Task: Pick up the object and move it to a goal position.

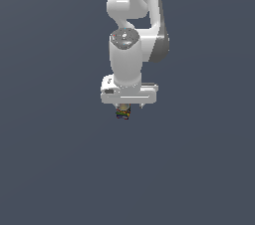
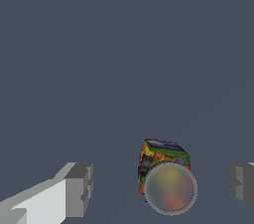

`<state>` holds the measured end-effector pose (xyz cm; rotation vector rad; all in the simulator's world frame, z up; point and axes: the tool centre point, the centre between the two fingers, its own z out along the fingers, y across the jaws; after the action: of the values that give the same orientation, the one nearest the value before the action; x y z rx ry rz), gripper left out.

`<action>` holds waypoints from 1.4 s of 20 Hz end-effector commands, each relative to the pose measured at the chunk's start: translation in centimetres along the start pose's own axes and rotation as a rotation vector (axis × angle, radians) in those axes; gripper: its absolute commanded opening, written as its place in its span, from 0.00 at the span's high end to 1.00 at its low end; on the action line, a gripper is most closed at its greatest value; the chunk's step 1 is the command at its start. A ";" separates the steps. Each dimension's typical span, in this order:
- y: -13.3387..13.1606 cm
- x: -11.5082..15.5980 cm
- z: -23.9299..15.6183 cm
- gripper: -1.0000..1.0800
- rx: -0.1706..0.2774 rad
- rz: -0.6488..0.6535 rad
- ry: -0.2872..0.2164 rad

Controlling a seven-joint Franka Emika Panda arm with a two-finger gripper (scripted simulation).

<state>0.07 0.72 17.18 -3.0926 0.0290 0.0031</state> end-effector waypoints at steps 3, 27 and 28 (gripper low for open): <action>0.0 -0.1 0.1 0.04 0.000 0.001 0.000; 3.2 -6.6 6.2 0.04 -0.048 0.157 0.006; 3.2 -6.6 6.2 0.04 -0.048 0.158 0.006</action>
<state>-6.47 -1.98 10.92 -3.1288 0.2717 0.0014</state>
